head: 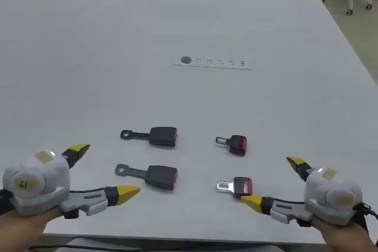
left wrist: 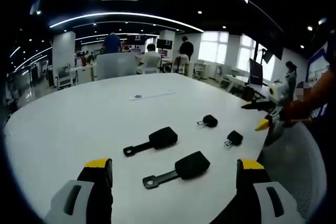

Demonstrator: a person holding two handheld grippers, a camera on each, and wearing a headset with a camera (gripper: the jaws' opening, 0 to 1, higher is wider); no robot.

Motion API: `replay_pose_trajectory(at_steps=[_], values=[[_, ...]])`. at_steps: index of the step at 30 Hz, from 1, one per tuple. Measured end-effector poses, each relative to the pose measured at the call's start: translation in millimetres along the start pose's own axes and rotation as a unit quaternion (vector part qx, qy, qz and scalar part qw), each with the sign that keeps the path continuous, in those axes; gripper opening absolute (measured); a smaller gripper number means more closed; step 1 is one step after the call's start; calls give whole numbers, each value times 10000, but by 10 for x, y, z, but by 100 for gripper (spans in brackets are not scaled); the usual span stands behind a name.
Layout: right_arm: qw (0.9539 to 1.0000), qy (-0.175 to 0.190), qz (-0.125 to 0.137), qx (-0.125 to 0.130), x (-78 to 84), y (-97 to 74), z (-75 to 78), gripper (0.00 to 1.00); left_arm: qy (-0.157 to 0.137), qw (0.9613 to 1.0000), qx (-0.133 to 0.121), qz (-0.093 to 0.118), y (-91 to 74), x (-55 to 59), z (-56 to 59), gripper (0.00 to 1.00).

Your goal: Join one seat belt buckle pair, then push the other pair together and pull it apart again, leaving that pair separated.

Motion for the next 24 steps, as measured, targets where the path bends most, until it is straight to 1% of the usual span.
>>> replay_pose_trajectory(at_steps=[14,18,24], values=[[10000,-15,-6,-61,12,15,-8,99,56,10000,25,-37,24,-16,5,100],[9999,-17,-24,-111,24,20,-26,98,71,10000,38,-58,39,-15,8,100],[9995,-86,-90,-273,41,44,-82,97,154,9998,64,-123,69,-2,15,100]])
Point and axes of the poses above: the centre of the closed fingertips' face, and the gripper's own axes: y roughly forward along the fingers, z roughly to its right, x roughly out of its underside, the point moved 3 cm from there along -y, roughly backward along the fingers, and after that the axes turned 14 degrees about -y, right-handed, at the moved point
